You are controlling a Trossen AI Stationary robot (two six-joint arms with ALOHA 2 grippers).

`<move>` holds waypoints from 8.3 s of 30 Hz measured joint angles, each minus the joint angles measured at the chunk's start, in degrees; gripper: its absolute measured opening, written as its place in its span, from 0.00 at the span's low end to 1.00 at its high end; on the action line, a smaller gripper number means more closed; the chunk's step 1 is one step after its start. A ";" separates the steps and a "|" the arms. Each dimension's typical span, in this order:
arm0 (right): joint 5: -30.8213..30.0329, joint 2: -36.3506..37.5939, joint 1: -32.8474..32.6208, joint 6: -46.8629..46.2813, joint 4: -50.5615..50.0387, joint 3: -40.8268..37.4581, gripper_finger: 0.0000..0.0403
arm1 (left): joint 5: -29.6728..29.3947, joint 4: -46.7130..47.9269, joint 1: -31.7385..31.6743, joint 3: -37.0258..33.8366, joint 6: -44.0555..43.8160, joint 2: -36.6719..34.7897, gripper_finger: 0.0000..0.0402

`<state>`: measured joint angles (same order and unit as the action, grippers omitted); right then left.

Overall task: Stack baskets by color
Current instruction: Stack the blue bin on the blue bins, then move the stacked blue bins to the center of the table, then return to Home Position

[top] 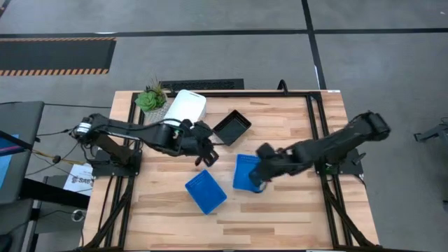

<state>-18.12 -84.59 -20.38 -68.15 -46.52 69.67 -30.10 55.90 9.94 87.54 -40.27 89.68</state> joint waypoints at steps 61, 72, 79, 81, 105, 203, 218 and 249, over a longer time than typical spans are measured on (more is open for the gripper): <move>-14.48 8.56 -27.50 -39.78 -25.66 0.01 0.16 | 33.72 -8.99 -7.65 1.78 37.59 2.78 0.00; -15.09 8.41 -26.62 -39.38 -26.78 0.00 0.16 | 40.05 1.47 -7.55 0.91 63.47 2.85 0.00; -15.05 8.41 -26.64 -39.32 -27.59 -0.02 0.16 | 42.31 -1.01 -4.21 0.29 71.04 7.64 0.00; -15.05 8.43 -26.70 -39.33 -28.11 0.00 0.16 | 42.78 -2.19 -2.89 0.39 73.06 9.10 0.00; -14.43 8.41 -28.57 -39.40 -29.78 -0.02 0.16 | 45.98 -2.56 0.71 0.32 78.88 19.17 0.00; -13.01 8.41 -28.39 -38.37 -33.61 -0.02 0.17 | 19.26 -41.30 -13.42 -30.70 30.21 3.48 0.00; -31.51 8.46 -19.54 3.70 -15.56 5.07 0.17 | 32.43 -16.20 -9.02 6.29 25.11 -11.96 0.00; -14.83 34.63 4.09 46.83 24.87 -19.15 0.18 | 34.72 -38.07 -4.62 -35.55 27.86 -56.32 0.00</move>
<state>-32.95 -49.96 -16.29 -21.32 -21.65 50.52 4.62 17.83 5.32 51.99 -12.41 33.37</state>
